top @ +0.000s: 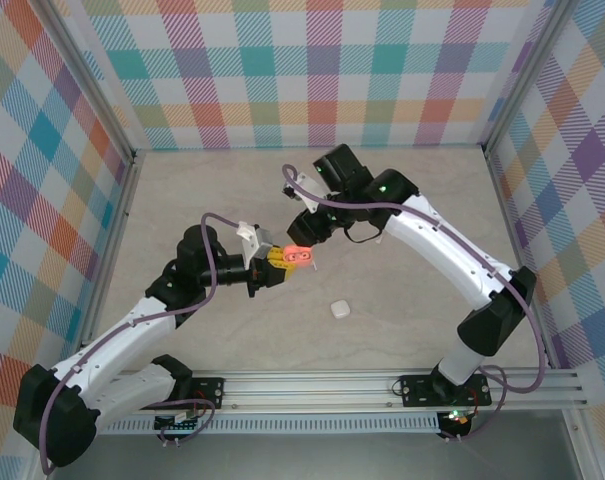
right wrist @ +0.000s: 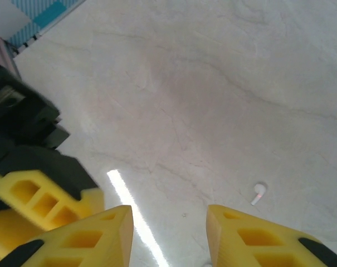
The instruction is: Insert the wireless bluetooth earbuds into the charging case
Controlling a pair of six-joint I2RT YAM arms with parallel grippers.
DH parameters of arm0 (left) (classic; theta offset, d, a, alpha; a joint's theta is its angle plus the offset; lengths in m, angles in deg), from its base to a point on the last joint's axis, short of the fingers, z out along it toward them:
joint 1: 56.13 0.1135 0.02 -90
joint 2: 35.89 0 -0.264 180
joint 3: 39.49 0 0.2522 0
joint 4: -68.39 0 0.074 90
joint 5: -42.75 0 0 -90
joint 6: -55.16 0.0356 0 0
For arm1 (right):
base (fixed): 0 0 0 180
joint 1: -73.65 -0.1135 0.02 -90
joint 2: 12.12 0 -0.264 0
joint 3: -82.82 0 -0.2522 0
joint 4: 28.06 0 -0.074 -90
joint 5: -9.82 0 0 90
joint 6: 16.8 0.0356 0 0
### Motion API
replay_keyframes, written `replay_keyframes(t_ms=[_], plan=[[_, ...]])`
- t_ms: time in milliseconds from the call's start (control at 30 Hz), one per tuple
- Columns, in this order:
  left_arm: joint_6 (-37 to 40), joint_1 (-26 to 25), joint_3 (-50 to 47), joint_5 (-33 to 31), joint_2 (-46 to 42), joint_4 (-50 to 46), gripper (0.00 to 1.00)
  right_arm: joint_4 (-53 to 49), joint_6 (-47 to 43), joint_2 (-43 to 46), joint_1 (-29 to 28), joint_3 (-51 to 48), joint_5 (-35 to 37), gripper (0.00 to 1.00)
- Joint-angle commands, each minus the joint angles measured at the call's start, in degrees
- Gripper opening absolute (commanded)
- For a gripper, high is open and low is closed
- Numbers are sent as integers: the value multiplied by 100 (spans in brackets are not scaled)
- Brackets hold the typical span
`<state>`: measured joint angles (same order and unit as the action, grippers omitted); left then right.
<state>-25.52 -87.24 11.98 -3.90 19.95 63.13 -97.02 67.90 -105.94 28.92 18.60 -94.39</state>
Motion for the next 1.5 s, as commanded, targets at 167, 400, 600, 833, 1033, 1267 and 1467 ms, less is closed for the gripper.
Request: replay_keyframes(t_ms=[167,400,600,833,1033,1267,1467], plan=[[27,-35,172,-411,104,401,1,-553,38,508,-9,-311,-700,38],[-116,-35,148,-457,94,439,0,437,811,1164,474,-965,-910,43],[-391,-32,121,-940,-91,130,0,2368,2543,1524,994,-2405,-1326,56],[-1047,-35,-79,-1817,-339,-12,0,4160,3842,1319,1274,-3202,-1819,62],[-1445,-26,475,-2137,80,-905,0,4596,3470,1310,1336,-3377,-2114,64],[-1813,249,777,-1466,743,-681,0,4542,3409,1262,1764,-3554,-2457,64],[-2022,740,1416,-145,1785,-916,1,4507,1385,1823,1857,-4076,-1904,62]])
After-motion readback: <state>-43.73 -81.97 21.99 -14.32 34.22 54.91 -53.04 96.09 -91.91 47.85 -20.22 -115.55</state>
